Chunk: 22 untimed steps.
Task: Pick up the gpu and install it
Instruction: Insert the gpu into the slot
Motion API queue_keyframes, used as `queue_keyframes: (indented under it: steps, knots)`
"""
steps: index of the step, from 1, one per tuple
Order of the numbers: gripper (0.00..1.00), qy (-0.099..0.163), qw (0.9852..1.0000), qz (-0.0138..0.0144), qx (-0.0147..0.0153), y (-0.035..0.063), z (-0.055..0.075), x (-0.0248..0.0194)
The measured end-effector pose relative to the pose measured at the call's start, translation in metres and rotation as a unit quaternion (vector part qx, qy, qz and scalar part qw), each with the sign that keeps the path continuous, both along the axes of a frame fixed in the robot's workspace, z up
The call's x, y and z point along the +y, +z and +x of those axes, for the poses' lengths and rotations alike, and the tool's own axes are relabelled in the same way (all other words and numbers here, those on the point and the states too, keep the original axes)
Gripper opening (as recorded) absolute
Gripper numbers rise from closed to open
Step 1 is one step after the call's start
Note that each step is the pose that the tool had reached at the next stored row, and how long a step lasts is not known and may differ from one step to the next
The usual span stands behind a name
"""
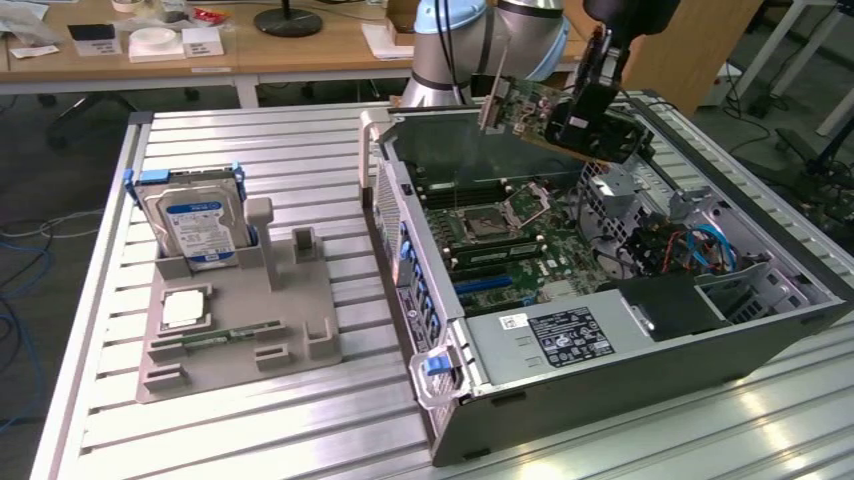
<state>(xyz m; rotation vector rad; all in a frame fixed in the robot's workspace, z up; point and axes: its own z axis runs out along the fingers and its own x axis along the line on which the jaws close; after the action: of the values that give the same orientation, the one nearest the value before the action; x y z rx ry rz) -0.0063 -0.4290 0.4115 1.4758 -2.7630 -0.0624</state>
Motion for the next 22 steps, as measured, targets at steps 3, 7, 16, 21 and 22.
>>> queue_keyframes:
  steps: [3, 7, 16, 21, 22]
  knots:
    - [0.28, 0.027, 0.9996, 0.0, 0.0, -0.0004, 0.0, 0.0]
    - [0.28, 0.063, 0.998, 0.0, 0.0, -0.0007, 0.0, 0.0]
    - [0.28, 0.112, 0.9937, 0.0, 0.0, -0.0009, 0.0, -0.0001]
    - [0.28, 0.127, 0.9919, 0.0, 0.0, -0.0011, 0.0, -0.0001]
    - [0.28, 0.131, 0.9914, 0.0, 0.0, -0.0011, 0.0, -0.0001]
